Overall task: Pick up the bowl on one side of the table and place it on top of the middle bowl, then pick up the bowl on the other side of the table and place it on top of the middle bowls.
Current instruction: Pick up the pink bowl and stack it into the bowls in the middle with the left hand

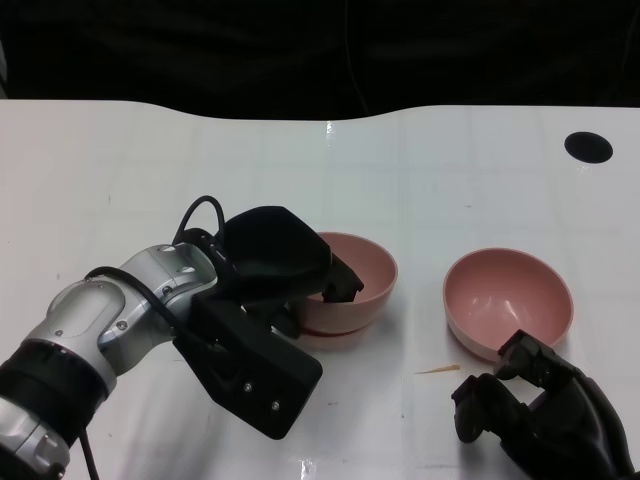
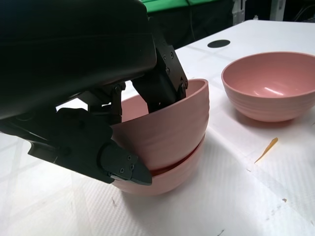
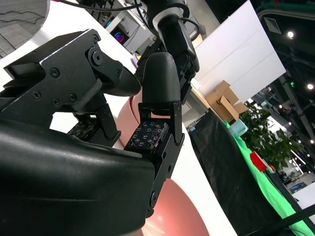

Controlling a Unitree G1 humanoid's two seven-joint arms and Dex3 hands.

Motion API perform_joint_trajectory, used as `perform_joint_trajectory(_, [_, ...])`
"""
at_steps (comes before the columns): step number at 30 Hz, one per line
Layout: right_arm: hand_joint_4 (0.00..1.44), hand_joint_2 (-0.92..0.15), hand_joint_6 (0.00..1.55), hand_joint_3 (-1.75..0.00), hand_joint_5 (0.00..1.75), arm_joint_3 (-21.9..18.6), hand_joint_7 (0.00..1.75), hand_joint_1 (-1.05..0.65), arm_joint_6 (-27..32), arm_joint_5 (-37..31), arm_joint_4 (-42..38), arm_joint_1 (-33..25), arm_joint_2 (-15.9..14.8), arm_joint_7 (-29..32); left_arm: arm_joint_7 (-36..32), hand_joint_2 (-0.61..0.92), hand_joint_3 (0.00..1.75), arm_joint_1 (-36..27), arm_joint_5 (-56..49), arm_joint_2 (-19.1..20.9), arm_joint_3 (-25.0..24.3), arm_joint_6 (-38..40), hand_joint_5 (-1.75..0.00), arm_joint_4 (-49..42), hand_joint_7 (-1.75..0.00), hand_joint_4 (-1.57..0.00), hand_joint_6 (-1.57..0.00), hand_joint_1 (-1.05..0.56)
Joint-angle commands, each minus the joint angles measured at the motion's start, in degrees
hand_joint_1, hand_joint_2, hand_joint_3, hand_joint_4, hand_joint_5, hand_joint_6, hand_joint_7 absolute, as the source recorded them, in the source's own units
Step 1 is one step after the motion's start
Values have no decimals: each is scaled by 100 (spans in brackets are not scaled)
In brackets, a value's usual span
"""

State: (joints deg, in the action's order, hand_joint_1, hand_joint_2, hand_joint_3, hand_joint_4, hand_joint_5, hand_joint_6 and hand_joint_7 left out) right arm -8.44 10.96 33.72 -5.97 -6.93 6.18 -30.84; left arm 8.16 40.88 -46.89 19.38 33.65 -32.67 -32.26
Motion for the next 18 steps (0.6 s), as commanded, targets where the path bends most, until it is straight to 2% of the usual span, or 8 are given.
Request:
perform_joint_trajectory(1, [93,-48,99,-111,163,-78,119,-6,32,83,-41,25,-88,-24,-144,92,18,3,-30,131,-24,-47,-80,-2,-31,-86,-102,-39])
perform_joint_trajectory(2, [93,-48,99,-111,163,-81,118,-6,45,74,-28,19,-92,-7,-150,92,21,-7,-73,163,-14,-24,-53,38,-19,-90,-105,-46])
perform_joint_trajectory(3, [93,-48,99,-111,162,-81,118,-6,55,63,-19,16,-98,0,-173,92,27,-20,-145,195,2,21,-22,94,-8,-72,-94,-62])
perform_joint_trajectory(5, [94,-48,100,-111,162,-69,118,-6,75,15,29,0,-105,61,-216,92,36,-47,-295,252,31,108,-6,205,-2,-45,-76,-79])
perform_joint_trajectory(6, [94,-48,100,-111,162,-57,118,-7,47,-21,41,-10,-111,70,-246,92,39,-72,-374,278,44,157,-3,262,-1,-39,-72,-83])
perform_joint_trajectory(7, [92,-49,98,-112,166,-63,122,-7,-5,-19,5,0,-112,15,-289,92,47,-87,-485,308,71,207,-1,314,0,-18,-55,-92])
perform_joint_trajectory(9, [89,-51,95,-113,170,-92,127,-7,-130,13,-116,39,-108,-139,-366,92,58,-105,-704,358,131,314,0,401,0,-4,-37,-99])
perform_joint_trajectory(18, [94,-53,96,-108,161,-170,125,-4,28,111,-96,45,-147,-133,-351,92,68,-295,-786,369,101,683,0,651,0,0,-20,-105])
